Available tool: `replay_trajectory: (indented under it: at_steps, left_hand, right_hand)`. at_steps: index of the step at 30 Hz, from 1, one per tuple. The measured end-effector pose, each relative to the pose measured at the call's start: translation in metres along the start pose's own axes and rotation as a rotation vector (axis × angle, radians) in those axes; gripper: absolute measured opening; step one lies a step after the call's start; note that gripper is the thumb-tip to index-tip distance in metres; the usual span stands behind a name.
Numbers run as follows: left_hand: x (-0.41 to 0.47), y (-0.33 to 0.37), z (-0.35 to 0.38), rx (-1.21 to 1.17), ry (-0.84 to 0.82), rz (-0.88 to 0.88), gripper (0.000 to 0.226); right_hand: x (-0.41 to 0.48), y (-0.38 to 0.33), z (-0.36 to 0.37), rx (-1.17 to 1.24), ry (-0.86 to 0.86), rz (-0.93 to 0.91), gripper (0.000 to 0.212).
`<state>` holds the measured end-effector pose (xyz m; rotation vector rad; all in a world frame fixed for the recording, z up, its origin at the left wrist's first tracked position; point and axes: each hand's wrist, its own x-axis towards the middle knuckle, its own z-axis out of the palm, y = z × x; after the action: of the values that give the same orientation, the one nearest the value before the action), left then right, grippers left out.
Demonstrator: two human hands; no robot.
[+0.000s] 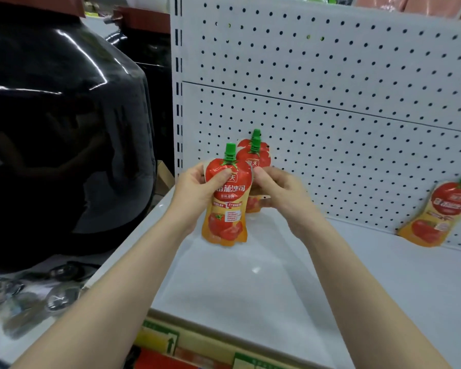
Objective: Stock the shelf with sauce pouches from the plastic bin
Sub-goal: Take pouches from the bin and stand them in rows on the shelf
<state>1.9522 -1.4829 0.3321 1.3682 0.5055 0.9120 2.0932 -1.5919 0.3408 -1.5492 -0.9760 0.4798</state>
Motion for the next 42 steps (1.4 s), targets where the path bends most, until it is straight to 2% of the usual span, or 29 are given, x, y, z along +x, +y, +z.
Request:
replay_trajectory:
  at_steps: [1,4,7,10,13,16,21,25,37,42]
  left_hand:
    - [0.0,-0.001,0.002,-0.004,-0.007,-0.005,0.017]
    - [-0.002,-0.008,0.007,-0.004,-0.023,-0.015,0.014]
    - [-0.007,-0.014,0.011,-0.026,-0.07,-0.017,0.006]
    - [-0.007,-0.018,0.011,-0.036,-0.099,0.013,0.015]
    - [-0.007,-0.027,0.003,0.104,-0.111,0.021,0.032]
    - [-0.012,-0.049,-0.004,0.328,-0.106,-0.042,0.035]
    - [-0.014,-0.075,0.002,0.514,-0.143,-0.181,0.051]
    - [-0.009,-0.078,0.011,0.523,-0.155,-0.16,0.044]
    - [-0.005,-0.082,0.013,0.555,-0.112,-0.131,0.047]
    - [-0.014,-0.071,0.01,0.597,-0.038,-0.187,0.06]
  right_hand:
    - [-0.005,0.0,0.002,0.013,-0.071,0.02,0.026]
    - [-0.009,-0.003,-0.003,0.043,-0.095,0.015,0.03]
    - [-0.013,0.001,-0.003,-0.031,-0.167,-0.03,0.013]
    - [-0.01,0.007,0.0,-0.055,-0.102,-0.058,0.017]
    - [-0.003,0.011,-0.009,-0.091,-0.004,-0.084,0.017]
    - [0.005,0.017,-0.02,-0.124,0.081,-0.088,0.015]
    - [0.023,0.026,-0.018,-0.157,0.116,-0.086,0.017]
    - [0.032,0.032,-0.012,-0.156,0.125,-0.128,0.006]
    - [0.042,0.04,-0.013,-0.251,0.081,-0.2,0.004]
    - [0.024,0.027,-0.027,-0.397,0.12,-0.164,0.017]
